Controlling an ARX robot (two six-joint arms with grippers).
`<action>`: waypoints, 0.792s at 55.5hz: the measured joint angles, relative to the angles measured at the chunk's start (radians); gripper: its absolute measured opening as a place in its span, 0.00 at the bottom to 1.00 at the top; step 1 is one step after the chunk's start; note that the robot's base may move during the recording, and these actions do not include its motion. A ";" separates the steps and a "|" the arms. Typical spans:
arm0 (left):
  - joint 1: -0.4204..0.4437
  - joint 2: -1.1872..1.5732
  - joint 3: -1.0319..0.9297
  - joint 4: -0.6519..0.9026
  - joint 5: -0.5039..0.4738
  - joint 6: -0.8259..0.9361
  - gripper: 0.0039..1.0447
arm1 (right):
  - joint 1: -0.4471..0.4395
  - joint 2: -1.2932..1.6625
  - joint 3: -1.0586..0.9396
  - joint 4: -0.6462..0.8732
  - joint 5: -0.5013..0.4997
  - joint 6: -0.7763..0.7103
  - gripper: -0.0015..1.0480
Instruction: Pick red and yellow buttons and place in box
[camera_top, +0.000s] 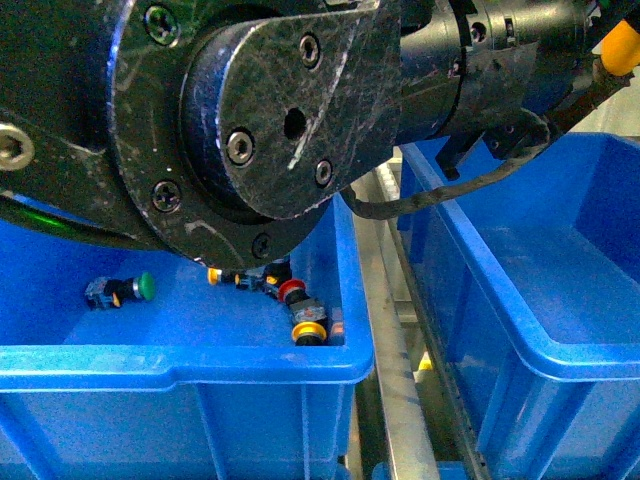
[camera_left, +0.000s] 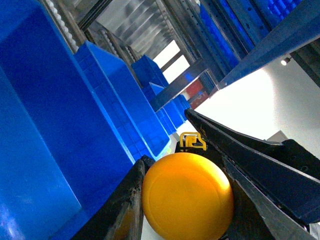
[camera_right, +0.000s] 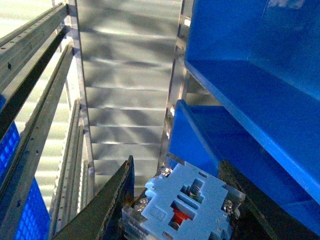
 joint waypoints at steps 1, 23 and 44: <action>0.000 0.000 0.000 -0.001 0.000 0.000 0.32 | 0.000 0.000 0.000 0.000 0.000 0.000 0.41; 0.006 0.000 0.002 -0.023 -0.035 0.015 0.57 | -0.032 0.021 -0.011 0.033 -0.003 -0.017 0.40; 0.065 -0.074 -0.025 -0.103 -0.130 0.098 0.93 | -0.145 0.100 -0.071 0.108 0.009 -0.062 0.40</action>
